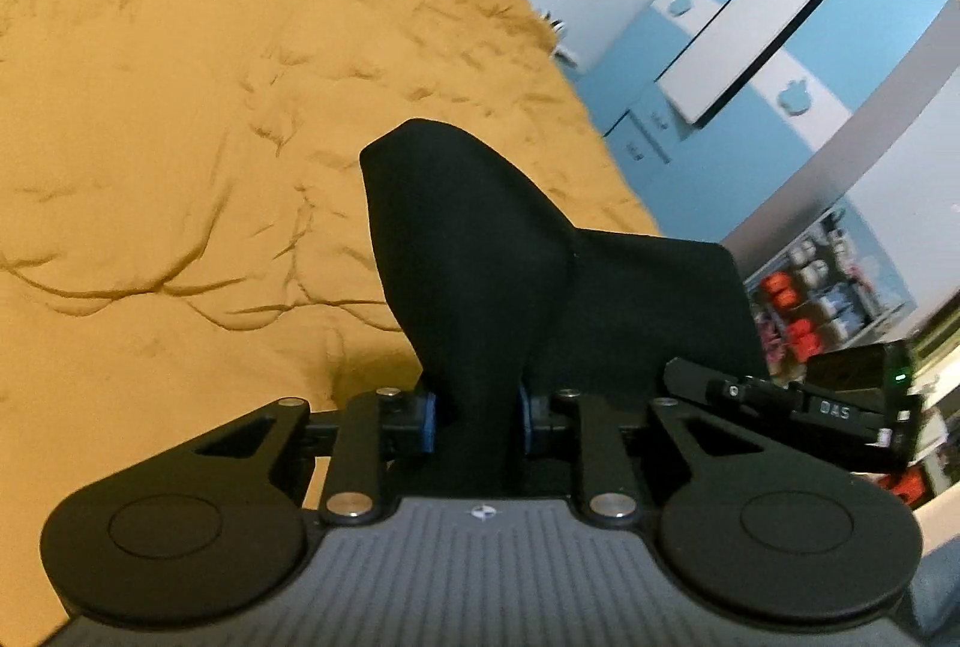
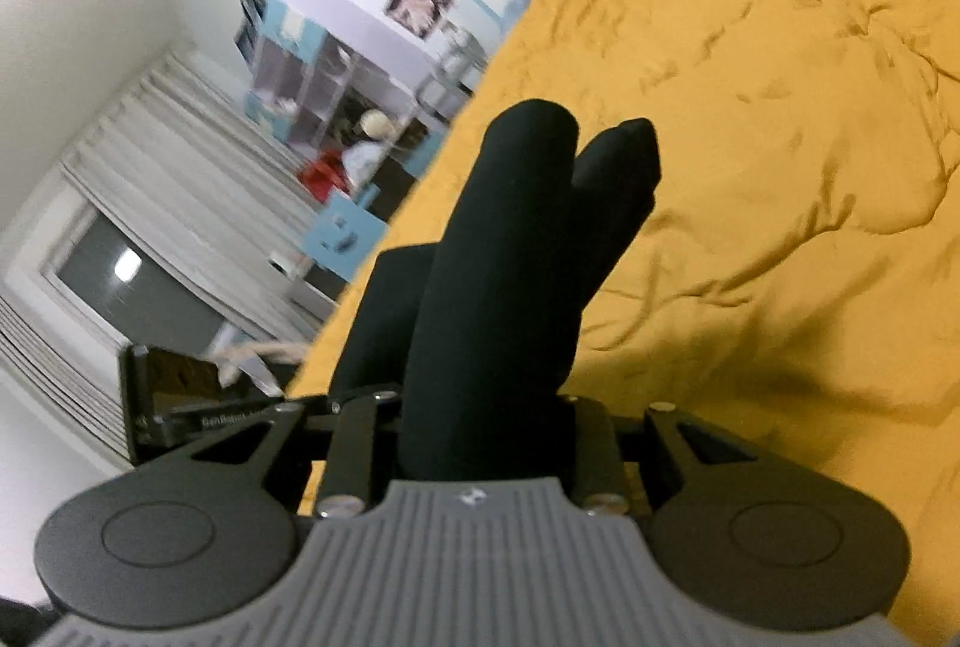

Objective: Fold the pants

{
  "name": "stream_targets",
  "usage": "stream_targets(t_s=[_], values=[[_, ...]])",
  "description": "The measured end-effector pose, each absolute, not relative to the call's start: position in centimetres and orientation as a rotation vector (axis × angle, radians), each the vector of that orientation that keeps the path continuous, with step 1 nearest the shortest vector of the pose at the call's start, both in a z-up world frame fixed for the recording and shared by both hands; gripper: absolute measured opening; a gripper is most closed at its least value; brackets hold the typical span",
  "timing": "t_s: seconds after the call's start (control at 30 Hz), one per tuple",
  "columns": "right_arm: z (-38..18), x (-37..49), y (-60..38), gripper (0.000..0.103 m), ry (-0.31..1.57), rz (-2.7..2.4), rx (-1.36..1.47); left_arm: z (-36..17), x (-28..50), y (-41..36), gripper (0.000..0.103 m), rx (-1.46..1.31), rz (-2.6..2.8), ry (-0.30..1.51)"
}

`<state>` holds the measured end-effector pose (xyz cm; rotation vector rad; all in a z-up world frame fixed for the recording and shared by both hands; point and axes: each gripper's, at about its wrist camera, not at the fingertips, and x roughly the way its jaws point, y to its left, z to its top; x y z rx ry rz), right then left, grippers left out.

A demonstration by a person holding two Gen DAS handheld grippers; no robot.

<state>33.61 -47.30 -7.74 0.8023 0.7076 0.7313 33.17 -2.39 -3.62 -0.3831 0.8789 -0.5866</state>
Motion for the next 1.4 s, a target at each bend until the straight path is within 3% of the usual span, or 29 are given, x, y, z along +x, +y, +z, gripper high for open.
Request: stream_targets(t_s=[0.37,0.73,1.03,1.4], values=[[-2.9,28.4,-43.7,0.02,0.715,0.762,0.783,-2.5,28.4,2.2,0.025,-0.493,-0.643,0.822],[4.1,28.6,-36.4,0.02,0.669,0.813,0.722,2.4,27.6,9.2,0.025,-0.499,-0.62,0.696],[2.0,31.1,-29.9,0.02,0.763,0.82,0.721,0.3,27.8,14.0,0.025,-0.526,-0.545,0.733],[-3.6,38.0,-21.8,0.02,0.842,0.784,0.872,-0.3,33.7,19.8,0.024,-0.49,-0.447,0.823]])
